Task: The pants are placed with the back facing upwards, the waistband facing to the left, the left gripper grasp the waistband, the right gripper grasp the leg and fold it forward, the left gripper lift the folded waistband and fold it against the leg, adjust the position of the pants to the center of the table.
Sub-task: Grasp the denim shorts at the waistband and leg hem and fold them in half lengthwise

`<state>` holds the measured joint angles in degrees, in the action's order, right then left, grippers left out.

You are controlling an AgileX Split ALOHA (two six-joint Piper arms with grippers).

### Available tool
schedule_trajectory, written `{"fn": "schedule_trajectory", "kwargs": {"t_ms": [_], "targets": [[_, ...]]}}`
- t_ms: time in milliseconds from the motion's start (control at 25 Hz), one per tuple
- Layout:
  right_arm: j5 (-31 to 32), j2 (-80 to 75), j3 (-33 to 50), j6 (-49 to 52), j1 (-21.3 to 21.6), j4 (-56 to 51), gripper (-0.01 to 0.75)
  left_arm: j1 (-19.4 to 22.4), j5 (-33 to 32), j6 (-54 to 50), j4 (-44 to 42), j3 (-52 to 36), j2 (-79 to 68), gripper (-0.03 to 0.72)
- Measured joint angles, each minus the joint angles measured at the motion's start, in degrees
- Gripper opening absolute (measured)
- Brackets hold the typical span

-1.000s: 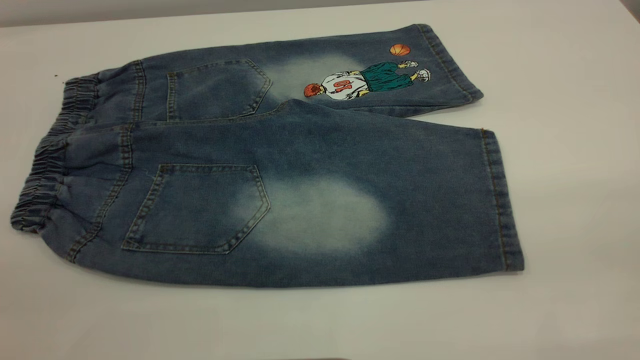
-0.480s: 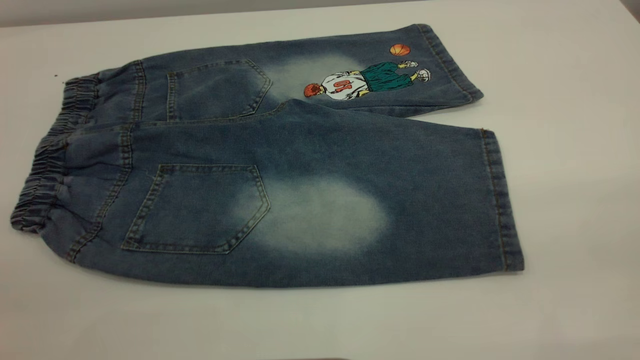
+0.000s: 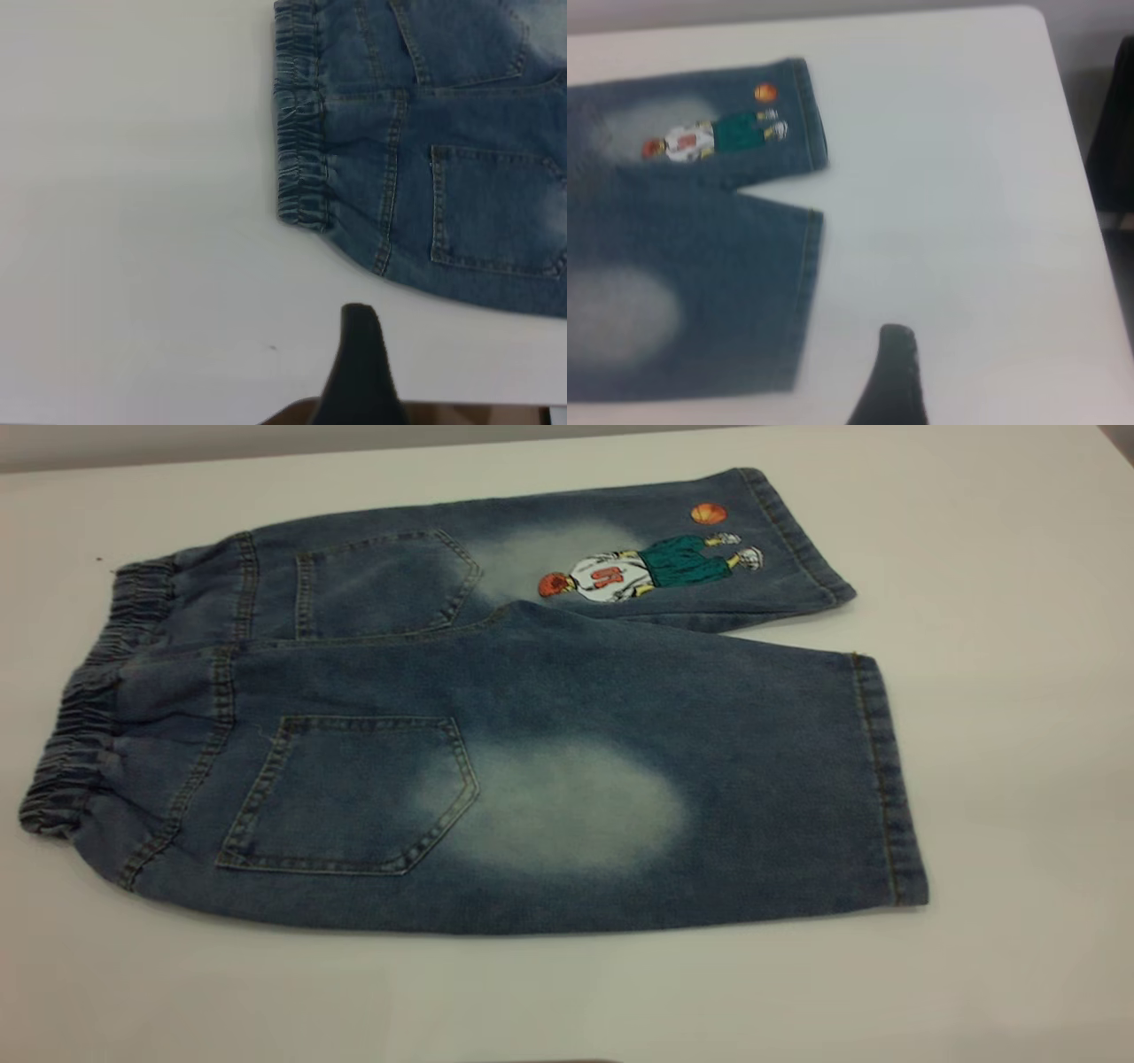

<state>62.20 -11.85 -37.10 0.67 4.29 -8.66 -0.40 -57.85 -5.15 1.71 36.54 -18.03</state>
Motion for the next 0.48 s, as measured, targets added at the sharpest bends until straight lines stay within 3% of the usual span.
{"fn": "schedule_trajectory", "kwargs": {"t_ms": [480], "targets": [[-3.2,-26.1,-8.6,-1.4,0.0,-1.9,0.557,0.0,12.8,-3.7,1.7,8.0,-41.9,0.512]]}}
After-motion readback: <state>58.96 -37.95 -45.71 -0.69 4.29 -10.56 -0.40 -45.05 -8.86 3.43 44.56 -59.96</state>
